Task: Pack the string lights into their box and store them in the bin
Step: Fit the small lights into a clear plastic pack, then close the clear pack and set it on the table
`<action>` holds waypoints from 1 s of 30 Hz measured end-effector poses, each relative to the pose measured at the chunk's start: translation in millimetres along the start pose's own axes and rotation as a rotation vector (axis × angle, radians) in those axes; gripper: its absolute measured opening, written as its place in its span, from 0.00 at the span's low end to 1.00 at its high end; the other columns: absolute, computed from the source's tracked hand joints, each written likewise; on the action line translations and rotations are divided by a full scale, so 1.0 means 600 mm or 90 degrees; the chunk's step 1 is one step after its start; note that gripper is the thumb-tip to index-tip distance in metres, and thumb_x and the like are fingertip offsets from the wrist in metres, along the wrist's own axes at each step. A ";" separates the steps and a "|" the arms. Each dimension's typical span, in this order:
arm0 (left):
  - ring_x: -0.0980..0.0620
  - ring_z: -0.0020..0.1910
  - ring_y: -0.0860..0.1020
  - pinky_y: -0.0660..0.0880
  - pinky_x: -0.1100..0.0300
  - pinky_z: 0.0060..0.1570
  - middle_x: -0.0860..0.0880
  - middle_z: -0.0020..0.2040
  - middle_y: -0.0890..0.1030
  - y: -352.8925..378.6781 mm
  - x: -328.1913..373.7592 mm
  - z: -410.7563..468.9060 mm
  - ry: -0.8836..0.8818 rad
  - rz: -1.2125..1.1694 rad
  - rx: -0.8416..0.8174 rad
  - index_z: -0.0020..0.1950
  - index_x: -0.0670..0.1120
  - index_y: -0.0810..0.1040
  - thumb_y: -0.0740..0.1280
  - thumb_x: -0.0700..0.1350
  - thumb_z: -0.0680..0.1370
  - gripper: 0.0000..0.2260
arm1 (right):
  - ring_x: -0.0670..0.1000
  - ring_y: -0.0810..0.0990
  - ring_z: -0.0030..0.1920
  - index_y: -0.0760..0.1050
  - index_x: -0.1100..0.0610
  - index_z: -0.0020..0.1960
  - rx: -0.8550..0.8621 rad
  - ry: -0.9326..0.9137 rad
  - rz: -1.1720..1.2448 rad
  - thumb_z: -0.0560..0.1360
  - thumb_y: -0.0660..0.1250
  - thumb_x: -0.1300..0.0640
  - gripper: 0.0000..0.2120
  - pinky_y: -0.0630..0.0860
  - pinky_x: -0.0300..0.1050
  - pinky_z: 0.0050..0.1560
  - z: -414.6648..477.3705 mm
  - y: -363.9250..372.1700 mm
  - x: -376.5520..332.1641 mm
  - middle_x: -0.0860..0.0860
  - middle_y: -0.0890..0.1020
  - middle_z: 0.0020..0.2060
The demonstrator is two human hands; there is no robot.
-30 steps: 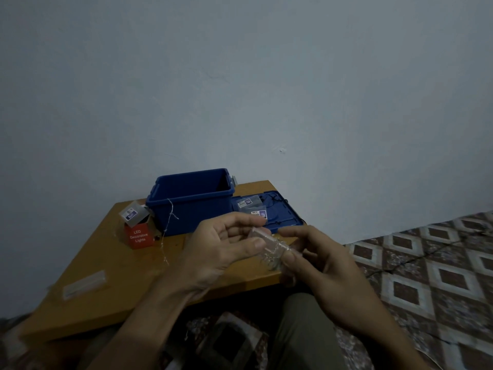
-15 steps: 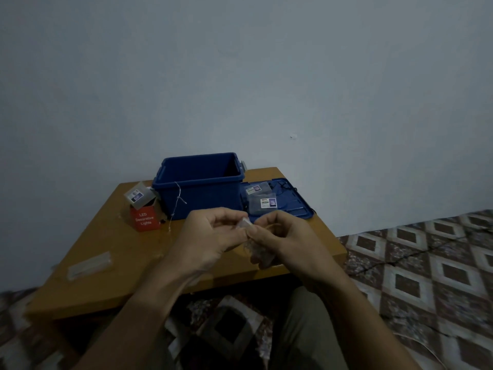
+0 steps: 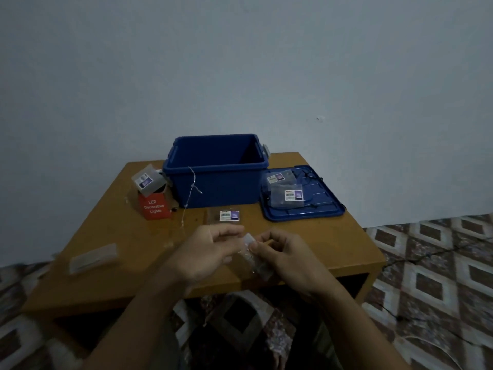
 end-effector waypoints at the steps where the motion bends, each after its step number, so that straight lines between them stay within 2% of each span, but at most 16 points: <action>1: 0.54 0.61 0.78 0.76 0.51 0.64 0.53 0.61 0.80 -0.014 -0.005 0.008 -0.005 0.015 0.050 0.64 0.51 0.79 0.68 0.46 0.80 0.13 | 0.53 0.85 0.42 0.79 0.54 0.52 0.009 0.017 0.004 0.79 0.67 0.50 0.08 0.82 0.47 0.41 0.009 -0.002 0.009 0.55 0.85 0.46; 4: 0.54 0.60 0.76 0.73 0.54 0.63 0.54 0.59 0.78 -0.049 -0.008 0.030 -0.009 0.109 0.174 0.67 0.50 0.76 0.64 0.47 0.82 0.13 | 0.53 0.84 0.47 0.78 0.54 0.52 0.061 0.073 0.014 0.80 0.66 0.50 0.08 0.82 0.48 0.47 0.040 -0.019 0.029 0.54 0.84 0.48; 7: 0.58 0.51 0.74 0.72 0.58 0.52 0.58 0.54 0.75 -0.053 -0.001 0.052 -0.004 0.173 0.197 0.70 0.49 0.72 0.63 0.48 0.83 0.15 | 0.56 0.83 0.47 0.78 0.58 0.52 0.098 0.130 0.127 0.80 0.67 0.53 0.08 0.83 0.53 0.49 0.077 -0.027 0.045 0.57 0.83 0.49; 11: 0.47 0.64 0.72 0.72 0.49 0.62 0.46 0.70 0.71 -0.082 -0.009 0.090 -0.063 0.263 0.262 0.74 0.46 0.67 0.62 0.51 0.82 0.21 | 0.59 0.80 0.45 0.75 0.61 0.49 0.095 0.173 0.281 0.81 0.66 0.58 0.06 0.82 0.53 0.39 0.120 -0.011 0.046 0.63 0.81 0.49; 14: 0.45 0.60 0.76 0.75 0.48 0.58 0.44 0.65 0.76 -0.098 -0.032 0.119 -0.122 0.259 0.268 0.72 0.43 0.70 0.62 0.52 0.82 0.21 | 0.60 0.81 0.49 0.75 0.60 0.50 0.104 0.173 0.262 0.81 0.66 0.58 0.05 0.83 0.56 0.41 0.141 -0.004 0.037 0.64 0.81 0.52; 17: 0.47 0.53 0.78 0.77 0.51 0.51 0.45 0.58 0.79 -0.100 -0.048 0.136 -0.138 0.220 0.263 0.69 0.44 0.74 0.62 0.51 0.82 0.19 | 0.60 0.81 0.53 0.75 0.62 0.56 0.131 0.172 0.235 0.82 0.65 0.57 0.08 0.82 0.58 0.49 0.150 -0.008 0.034 0.62 0.81 0.54; 20: 0.53 0.50 0.76 0.74 0.56 0.48 0.49 0.57 0.79 -0.090 -0.053 0.136 -0.109 0.191 0.252 0.67 0.47 0.75 0.62 0.50 0.83 0.14 | 0.61 0.81 0.55 0.75 0.64 0.60 0.136 0.172 0.243 0.82 0.64 0.57 0.11 0.81 0.61 0.54 0.147 -0.009 0.037 0.62 0.81 0.54; 22: 0.53 0.53 0.76 0.72 0.59 0.49 0.51 0.62 0.78 -0.083 -0.053 0.128 -0.073 0.177 0.254 0.69 0.50 0.73 0.63 0.49 0.83 0.14 | 0.62 0.82 0.55 0.75 0.63 0.59 0.147 0.158 0.219 0.82 0.64 0.56 0.11 0.82 0.61 0.53 0.139 -0.016 0.039 0.62 0.82 0.54; 25: 0.57 0.52 0.76 0.72 0.63 0.46 0.53 0.61 0.77 -0.081 -0.055 0.113 0.003 0.109 0.283 0.63 0.52 0.71 0.67 0.43 0.80 0.12 | 0.60 0.83 0.53 0.76 0.61 0.55 0.198 0.079 0.138 0.82 0.63 0.54 0.10 0.82 0.62 0.52 0.118 -0.039 0.031 0.60 0.83 0.52; 27: 0.61 0.51 0.76 0.73 0.65 0.45 0.54 0.58 0.77 -0.078 -0.052 0.101 0.065 0.068 0.292 0.60 0.54 0.68 0.70 0.39 0.78 0.17 | 0.56 0.84 0.50 0.76 0.57 0.53 0.216 0.021 0.072 0.82 0.63 0.51 0.10 0.83 0.59 0.51 0.101 -0.050 0.022 0.56 0.83 0.50; 30: 0.61 0.52 0.77 0.74 0.64 0.47 0.56 0.55 0.76 -0.070 -0.048 0.088 0.147 0.083 0.280 0.59 0.58 0.64 0.71 0.37 0.77 0.23 | 0.53 0.84 0.48 0.76 0.55 0.52 0.207 -0.030 0.038 0.82 0.63 0.51 0.08 0.82 0.51 0.47 0.082 -0.052 0.018 0.53 0.84 0.47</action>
Point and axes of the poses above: each hand's wrist, its own z-axis towards the middle knuckle, its own y-axis out of the palm, x = y × z, the point moved 10 cm from there along z, towards the middle knuckle
